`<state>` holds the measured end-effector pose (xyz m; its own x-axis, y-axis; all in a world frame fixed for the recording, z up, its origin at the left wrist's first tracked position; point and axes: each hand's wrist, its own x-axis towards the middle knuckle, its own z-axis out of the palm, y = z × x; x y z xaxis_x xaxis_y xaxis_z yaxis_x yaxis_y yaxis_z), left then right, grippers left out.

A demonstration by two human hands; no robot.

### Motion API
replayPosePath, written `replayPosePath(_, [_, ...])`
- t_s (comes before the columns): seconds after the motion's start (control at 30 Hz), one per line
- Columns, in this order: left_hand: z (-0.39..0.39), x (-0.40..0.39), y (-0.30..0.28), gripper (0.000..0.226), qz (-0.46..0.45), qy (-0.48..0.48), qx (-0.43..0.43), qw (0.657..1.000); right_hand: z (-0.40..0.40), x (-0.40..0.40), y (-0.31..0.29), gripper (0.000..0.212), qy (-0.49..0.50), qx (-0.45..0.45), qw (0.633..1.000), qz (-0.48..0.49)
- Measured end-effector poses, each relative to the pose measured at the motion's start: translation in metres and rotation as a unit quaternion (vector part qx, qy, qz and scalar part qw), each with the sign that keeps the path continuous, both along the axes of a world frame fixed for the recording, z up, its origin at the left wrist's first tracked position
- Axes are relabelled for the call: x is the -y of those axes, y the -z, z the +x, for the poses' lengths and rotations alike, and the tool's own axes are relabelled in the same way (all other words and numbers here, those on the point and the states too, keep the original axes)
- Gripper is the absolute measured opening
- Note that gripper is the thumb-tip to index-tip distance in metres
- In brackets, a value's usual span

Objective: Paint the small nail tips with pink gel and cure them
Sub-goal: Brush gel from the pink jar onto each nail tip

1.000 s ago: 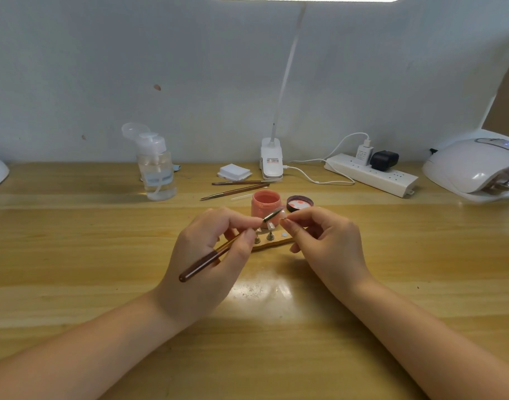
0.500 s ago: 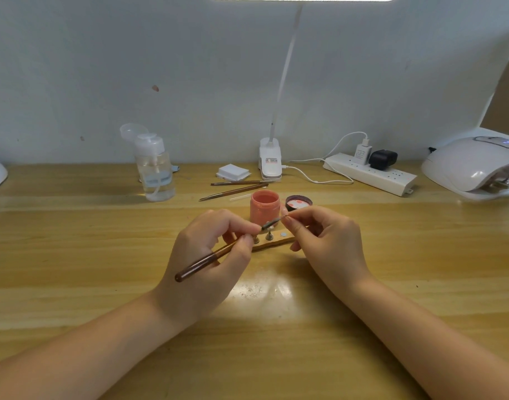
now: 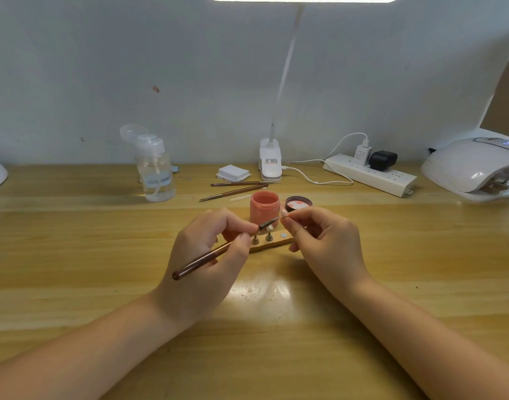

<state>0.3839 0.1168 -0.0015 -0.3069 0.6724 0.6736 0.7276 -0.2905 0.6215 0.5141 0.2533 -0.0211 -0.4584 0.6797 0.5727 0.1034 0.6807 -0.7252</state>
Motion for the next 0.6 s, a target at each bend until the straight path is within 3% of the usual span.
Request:
replayPosePath(0.2, [0.0,0.0,-0.002,0.018,-0.017,0.007,-0.015,1.0,0.0,0.0,0.0,0.006,0.008,0.003,1.0,0.004])
replayPosePath(0.37, [-0.01,-0.012,-0.029,0.012,-0.01,-0.019,0.13,0.991,-0.001,0.0,-0.001,0.005,0.016,0.0,1.0,-0.009])
replayPosePath(0.5, [-0.028,-0.048,-0.058,0.018,-0.128,-0.101,0.133,0.978,-0.003,0.0,-0.001,0.006,0.021,-0.004,0.999,-0.028])
replayPosePath(0.6, [-0.036,-0.08,-0.075,0.017,-0.242,-0.103,0.144,0.954,-0.003,0.001,-0.001,0.007,0.021,-0.001,0.999,-0.033])
